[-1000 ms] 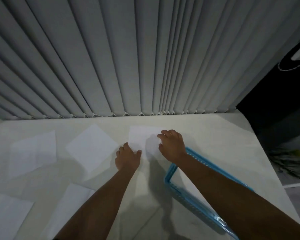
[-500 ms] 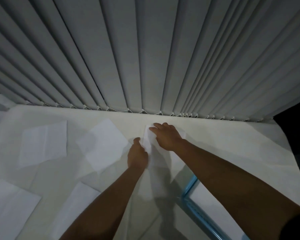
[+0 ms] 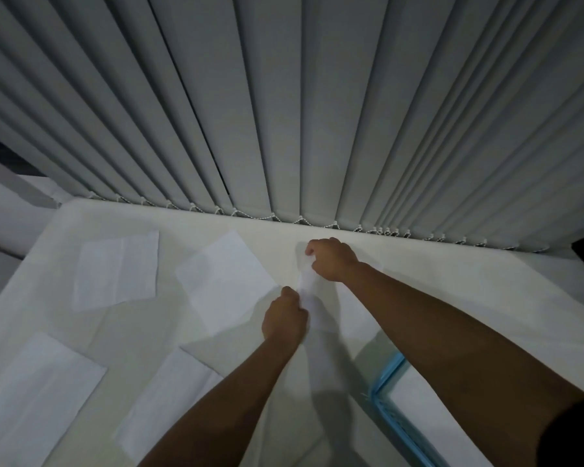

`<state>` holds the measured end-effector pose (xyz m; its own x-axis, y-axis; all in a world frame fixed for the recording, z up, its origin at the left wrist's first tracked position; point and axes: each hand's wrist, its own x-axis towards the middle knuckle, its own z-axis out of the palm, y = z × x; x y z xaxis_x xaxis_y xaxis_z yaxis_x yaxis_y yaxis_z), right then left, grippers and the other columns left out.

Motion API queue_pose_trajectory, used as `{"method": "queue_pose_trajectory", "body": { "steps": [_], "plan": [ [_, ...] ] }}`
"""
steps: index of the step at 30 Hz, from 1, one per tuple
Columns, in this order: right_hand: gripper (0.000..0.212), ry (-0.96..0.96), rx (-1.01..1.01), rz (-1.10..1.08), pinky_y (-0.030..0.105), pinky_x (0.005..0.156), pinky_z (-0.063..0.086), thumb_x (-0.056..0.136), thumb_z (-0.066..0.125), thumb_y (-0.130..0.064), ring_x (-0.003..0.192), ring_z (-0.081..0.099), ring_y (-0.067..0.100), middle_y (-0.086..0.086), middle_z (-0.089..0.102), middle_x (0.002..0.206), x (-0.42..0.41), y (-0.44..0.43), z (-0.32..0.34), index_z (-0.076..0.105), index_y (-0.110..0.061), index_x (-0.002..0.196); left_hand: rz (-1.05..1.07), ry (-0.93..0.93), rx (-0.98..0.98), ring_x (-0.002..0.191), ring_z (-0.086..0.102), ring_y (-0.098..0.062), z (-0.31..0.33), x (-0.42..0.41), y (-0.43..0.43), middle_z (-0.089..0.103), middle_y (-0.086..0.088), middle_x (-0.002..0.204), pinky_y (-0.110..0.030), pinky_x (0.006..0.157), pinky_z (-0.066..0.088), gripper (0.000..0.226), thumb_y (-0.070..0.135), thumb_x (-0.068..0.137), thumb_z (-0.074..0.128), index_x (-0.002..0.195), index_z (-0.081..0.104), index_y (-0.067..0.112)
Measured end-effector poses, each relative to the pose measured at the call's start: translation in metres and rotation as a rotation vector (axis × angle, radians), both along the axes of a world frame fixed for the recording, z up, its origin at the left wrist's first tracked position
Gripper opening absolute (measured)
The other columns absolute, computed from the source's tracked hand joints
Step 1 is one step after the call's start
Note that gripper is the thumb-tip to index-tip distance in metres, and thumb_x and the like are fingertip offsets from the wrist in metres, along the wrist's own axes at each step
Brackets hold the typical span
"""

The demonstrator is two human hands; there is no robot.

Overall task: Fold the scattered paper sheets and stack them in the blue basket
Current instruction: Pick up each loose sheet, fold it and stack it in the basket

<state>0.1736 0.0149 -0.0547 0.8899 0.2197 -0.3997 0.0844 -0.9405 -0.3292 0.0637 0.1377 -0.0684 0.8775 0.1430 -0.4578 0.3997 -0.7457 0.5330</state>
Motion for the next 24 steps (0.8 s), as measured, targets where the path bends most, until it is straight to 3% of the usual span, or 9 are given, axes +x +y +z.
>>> {"method": "queue_pose_trajectory", "body": {
  "steps": [3, 6, 9, 11, 14, 17, 21, 24],
  "plan": [
    [0.021, -0.031, 0.025, 0.004, 0.036, 0.088, 0.044, 0.087, 0.053, -0.015, 0.110, 0.053, 0.026, 0.003, 0.061, 0.113, 0.000, -0.006, 0.002, 0.066, -0.021, 0.101, 0.005, -0.012, 0.003, 0.100, 0.062, -0.024, 0.006, 0.006, 0.005, 0.065, -0.003, 0.106, -0.034, 0.084, 0.051, 0.025, 0.015, 0.084, 0.049, 0.107, 0.058, 0.016],
    [0.016, -0.047, 0.070, -0.016, 0.037, 0.085, 0.045, 0.089, 0.050, -0.018, 0.105, 0.054, 0.026, 0.004, 0.060, 0.110, -0.003, -0.011, 0.010, 0.063, -0.019, 0.098, -0.013, -0.056, 0.024, 0.099, 0.060, -0.025, 0.014, 0.014, 0.015, 0.059, -0.004, 0.106, -0.033, 0.080, 0.048, 0.025, 0.015, 0.082, 0.047, 0.104, 0.059, 0.014],
    [0.011, -0.005, 0.169, -0.096, 0.032, 0.077, 0.043, 0.088, 0.050, -0.020, 0.100, 0.057, 0.027, 0.004, 0.063, 0.109, -0.005, -0.018, 0.013, 0.058, -0.021, 0.096, -0.062, -0.059, -0.027, 0.087, 0.059, -0.030, 0.020, 0.021, 0.028, 0.061, -0.009, 0.092, -0.032, 0.072, 0.044, 0.009, 0.013, 0.083, 0.047, 0.091, 0.049, 0.013],
    [0.020, 0.011, 0.237, -0.122, 0.033, 0.082, 0.043, 0.087, 0.051, -0.018, 0.108, 0.056, 0.026, 0.003, 0.062, 0.116, -0.006, -0.020, 0.013, 0.057, -0.024, 0.106, -0.167, -0.086, -0.023, 0.083, 0.059, -0.030, 0.024, 0.023, 0.039, 0.062, -0.010, 0.086, -0.031, 0.068, 0.043, 0.012, 0.008, 0.083, 0.047, 0.092, 0.045, 0.015],
    [0.056, 0.038, 0.239, -0.076, 0.040, 0.101, 0.039, 0.084, 0.052, -0.012, 0.130, 0.038, 0.028, 0.002, 0.049, 0.140, -0.008, -0.018, 0.021, 0.040, -0.028, 0.137, -0.445, -0.185, 0.114, 0.084, 0.059, -0.029, 0.032, 0.023, 0.054, 0.065, -0.009, 0.092, -0.034, 0.069, 0.044, 0.022, 0.005, 0.084, 0.044, 0.102, 0.045, 0.017],
    [0.065, 0.063, 0.173, 0.000, 0.042, 0.106, 0.034, 0.086, 0.053, -0.014, 0.137, 0.028, 0.032, 0.001, 0.040, 0.148, -0.009, -0.012, 0.029, 0.030, -0.029, 0.145, -0.623, -0.275, 0.211, 0.087, 0.057, -0.031, 0.043, 0.024, 0.062, 0.062, -0.008, 0.097, -0.032, 0.064, 0.038, 0.029, 0.004, 0.083, 0.042, 0.109, 0.045, 0.015],
    [0.033, -0.008, 0.149, 0.017, 0.032, 0.083, 0.041, 0.087, 0.047, -0.012, 0.110, 0.056, 0.028, 0.004, 0.063, 0.120, -0.012, -0.010, 0.037, 0.059, -0.021, 0.116, -0.530, -0.262, 0.162, 0.091, 0.060, -0.032, 0.050, 0.023, 0.065, 0.065, -0.010, 0.104, -0.038, 0.073, 0.051, 0.045, 0.006, 0.084, 0.044, 0.125, 0.038, 0.023],
    [0.027, -0.133, 0.023, 0.121, 0.033, 0.084, 0.035, 0.087, 0.045, -0.012, 0.105, 0.054, 0.025, 0.001, 0.068, 0.108, -0.019, -0.016, 0.041, 0.065, -0.020, 0.103, -0.460, -0.282, 0.116, 0.099, 0.062, -0.029, 0.047, 0.016, 0.063, 0.066, -0.009, 0.108, -0.042, 0.082, 0.054, 0.053, 0.011, 0.086, 0.050, 0.133, 0.034, 0.029]
  ]
}}
